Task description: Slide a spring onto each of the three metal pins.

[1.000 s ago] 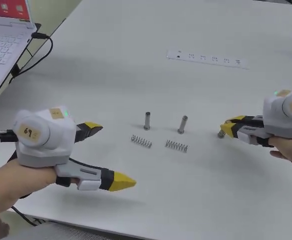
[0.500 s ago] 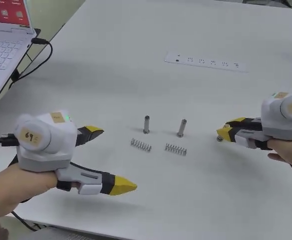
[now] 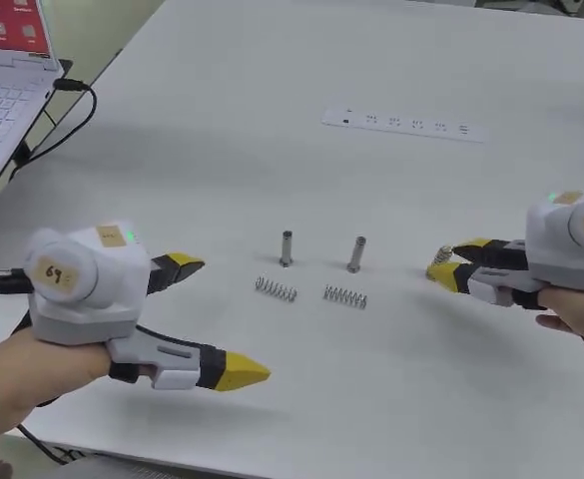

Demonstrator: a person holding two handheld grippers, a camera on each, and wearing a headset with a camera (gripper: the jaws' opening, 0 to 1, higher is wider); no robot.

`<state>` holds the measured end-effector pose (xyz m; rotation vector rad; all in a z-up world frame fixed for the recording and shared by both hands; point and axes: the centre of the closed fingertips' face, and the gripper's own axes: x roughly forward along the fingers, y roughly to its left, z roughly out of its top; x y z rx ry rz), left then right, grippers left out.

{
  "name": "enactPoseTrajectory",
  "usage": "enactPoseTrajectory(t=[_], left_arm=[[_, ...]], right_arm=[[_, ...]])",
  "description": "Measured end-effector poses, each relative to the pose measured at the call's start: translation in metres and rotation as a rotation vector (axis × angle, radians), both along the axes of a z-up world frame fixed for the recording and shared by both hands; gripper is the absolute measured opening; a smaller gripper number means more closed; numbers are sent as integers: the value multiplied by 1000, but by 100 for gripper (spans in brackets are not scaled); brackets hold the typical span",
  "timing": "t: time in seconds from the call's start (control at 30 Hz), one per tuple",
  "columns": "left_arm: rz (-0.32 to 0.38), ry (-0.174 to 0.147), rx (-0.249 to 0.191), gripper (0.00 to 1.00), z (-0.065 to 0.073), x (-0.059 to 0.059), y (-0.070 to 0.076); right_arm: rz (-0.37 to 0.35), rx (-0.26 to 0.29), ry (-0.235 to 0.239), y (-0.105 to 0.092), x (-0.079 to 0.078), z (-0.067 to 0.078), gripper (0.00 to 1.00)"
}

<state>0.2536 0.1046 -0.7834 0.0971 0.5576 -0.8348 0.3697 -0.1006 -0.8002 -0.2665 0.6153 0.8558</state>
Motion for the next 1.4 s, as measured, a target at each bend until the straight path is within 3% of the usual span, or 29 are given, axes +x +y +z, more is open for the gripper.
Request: enactPoseTrajectory(t=[0.53, 0.9, 1.4], left_arm=[[-3, -4, -4, 93, 3, 0, -2], [-5, 3, -1, 93, 0, 0, -3], [-3, 2, -6, 92, 1, 1, -3]], right_arm=[[2, -1, 12, -12, -22, -6, 30], [22, -22, 43, -16, -38, -20, 28], [111, -4, 44, 23, -46, -20, 25]])
